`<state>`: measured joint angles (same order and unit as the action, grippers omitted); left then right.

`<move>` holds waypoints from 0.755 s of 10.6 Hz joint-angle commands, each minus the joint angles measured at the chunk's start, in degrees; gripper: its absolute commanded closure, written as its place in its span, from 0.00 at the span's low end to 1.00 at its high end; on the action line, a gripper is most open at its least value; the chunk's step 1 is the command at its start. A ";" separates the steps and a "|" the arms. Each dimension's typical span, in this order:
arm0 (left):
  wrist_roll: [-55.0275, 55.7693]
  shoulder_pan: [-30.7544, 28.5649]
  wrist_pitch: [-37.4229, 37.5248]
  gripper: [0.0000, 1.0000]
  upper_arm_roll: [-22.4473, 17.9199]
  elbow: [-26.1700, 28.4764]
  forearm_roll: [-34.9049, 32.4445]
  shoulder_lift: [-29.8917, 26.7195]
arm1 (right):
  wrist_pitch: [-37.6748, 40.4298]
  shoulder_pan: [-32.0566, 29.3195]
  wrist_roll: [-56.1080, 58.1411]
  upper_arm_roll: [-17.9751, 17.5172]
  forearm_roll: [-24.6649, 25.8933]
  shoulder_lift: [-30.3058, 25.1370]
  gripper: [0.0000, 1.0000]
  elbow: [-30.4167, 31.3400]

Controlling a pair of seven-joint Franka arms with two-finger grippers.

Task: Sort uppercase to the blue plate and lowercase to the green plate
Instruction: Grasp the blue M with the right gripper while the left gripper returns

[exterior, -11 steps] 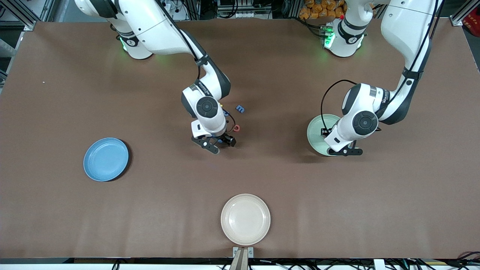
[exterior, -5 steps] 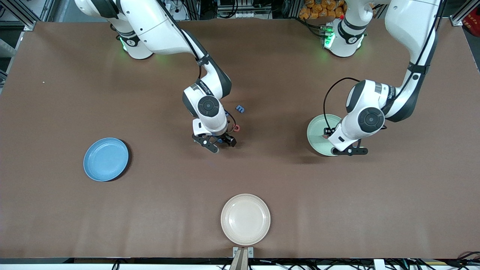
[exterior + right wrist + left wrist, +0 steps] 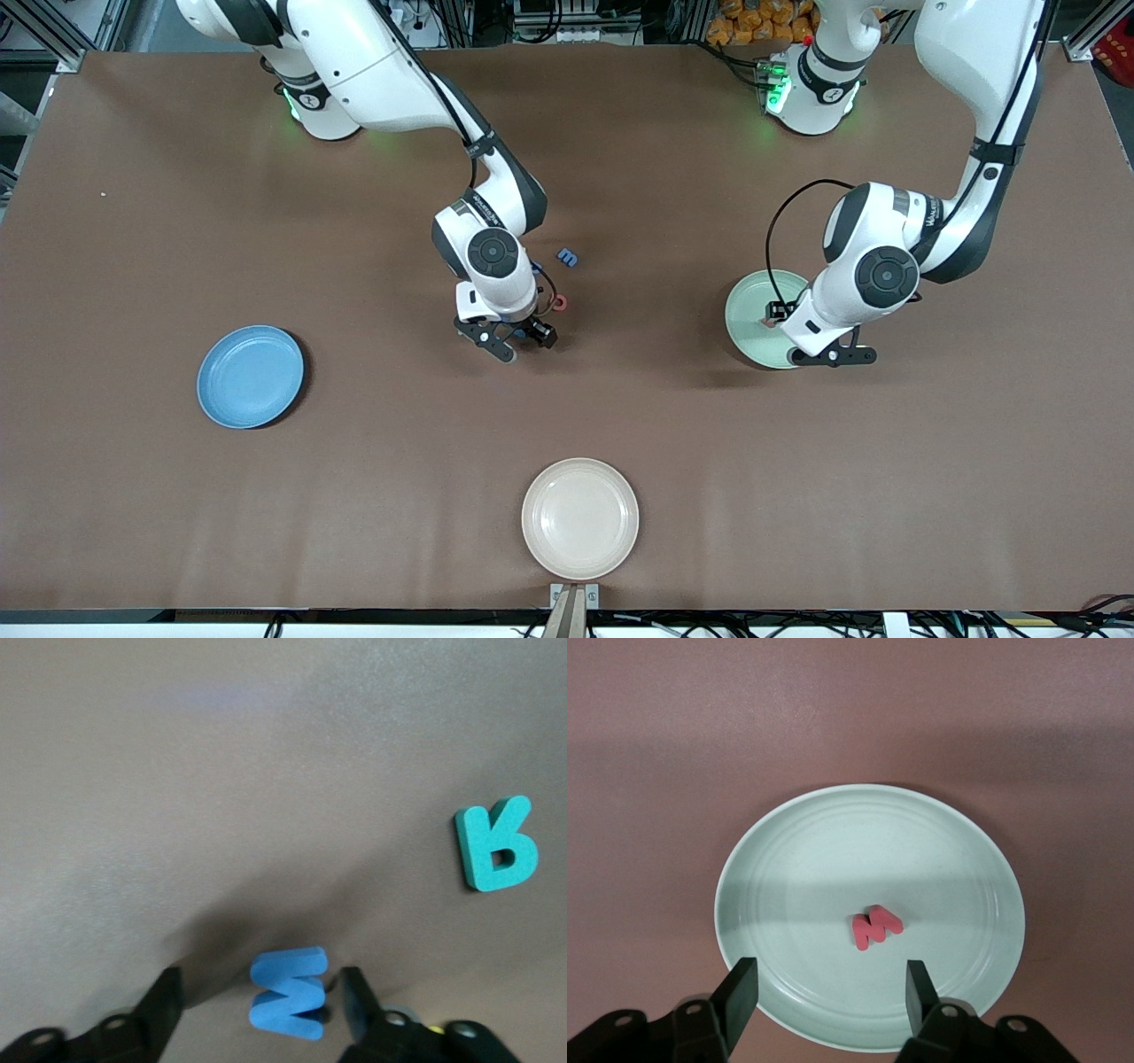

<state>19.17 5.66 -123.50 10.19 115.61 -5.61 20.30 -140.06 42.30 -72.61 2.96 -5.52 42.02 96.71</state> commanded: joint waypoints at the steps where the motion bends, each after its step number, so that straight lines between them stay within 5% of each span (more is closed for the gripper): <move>1: 0.51 -0.48 1.07 0.25 0.62 0.32 1.21 -1.23 | -0.65 0.24 -1.22 0.12 0.59 -0.01 1.00 0.50; 8: 3.39 0.48 1.07 0.25 1.49 -0.64 4.11 -1.67 | 0.93 -0.81 -0.87 1.77 0.68 -2.81 1.00 0.15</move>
<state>20.27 5.75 -123.50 10.90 115.36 -3.01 19.31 -140.05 42.14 -72.79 3.70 -5.53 41.24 96.42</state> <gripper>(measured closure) 0.242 0.652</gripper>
